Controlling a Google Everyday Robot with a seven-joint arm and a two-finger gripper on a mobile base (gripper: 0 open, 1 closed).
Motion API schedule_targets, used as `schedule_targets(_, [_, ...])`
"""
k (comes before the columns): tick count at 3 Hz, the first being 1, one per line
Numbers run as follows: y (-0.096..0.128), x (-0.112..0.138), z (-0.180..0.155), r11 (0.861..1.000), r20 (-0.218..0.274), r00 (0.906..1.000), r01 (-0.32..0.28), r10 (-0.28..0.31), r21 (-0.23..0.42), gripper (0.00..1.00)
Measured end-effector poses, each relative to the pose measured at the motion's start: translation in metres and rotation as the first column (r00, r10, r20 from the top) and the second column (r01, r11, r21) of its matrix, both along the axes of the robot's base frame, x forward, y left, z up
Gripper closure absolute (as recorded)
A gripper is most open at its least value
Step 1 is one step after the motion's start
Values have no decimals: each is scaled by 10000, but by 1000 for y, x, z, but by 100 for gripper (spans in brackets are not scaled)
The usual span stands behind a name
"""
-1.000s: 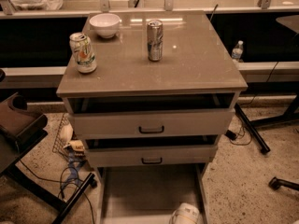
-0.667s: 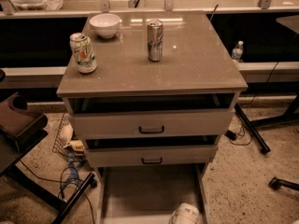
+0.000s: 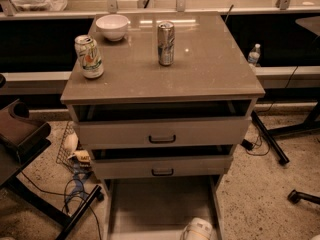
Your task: Open bottom drawer
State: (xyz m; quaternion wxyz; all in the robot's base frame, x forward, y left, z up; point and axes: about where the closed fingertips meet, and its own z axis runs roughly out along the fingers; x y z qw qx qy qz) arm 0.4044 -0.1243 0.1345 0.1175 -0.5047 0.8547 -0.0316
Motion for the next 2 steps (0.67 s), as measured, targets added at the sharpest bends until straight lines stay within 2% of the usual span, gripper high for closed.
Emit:
schedule_targets(1, [0, -1, -1, 10000, -15, 10000, -2, 2, 3, 0])
schedule_targets(2, [0, -1, -1, 10000, -15, 10000, -2, 2, 3, 0])
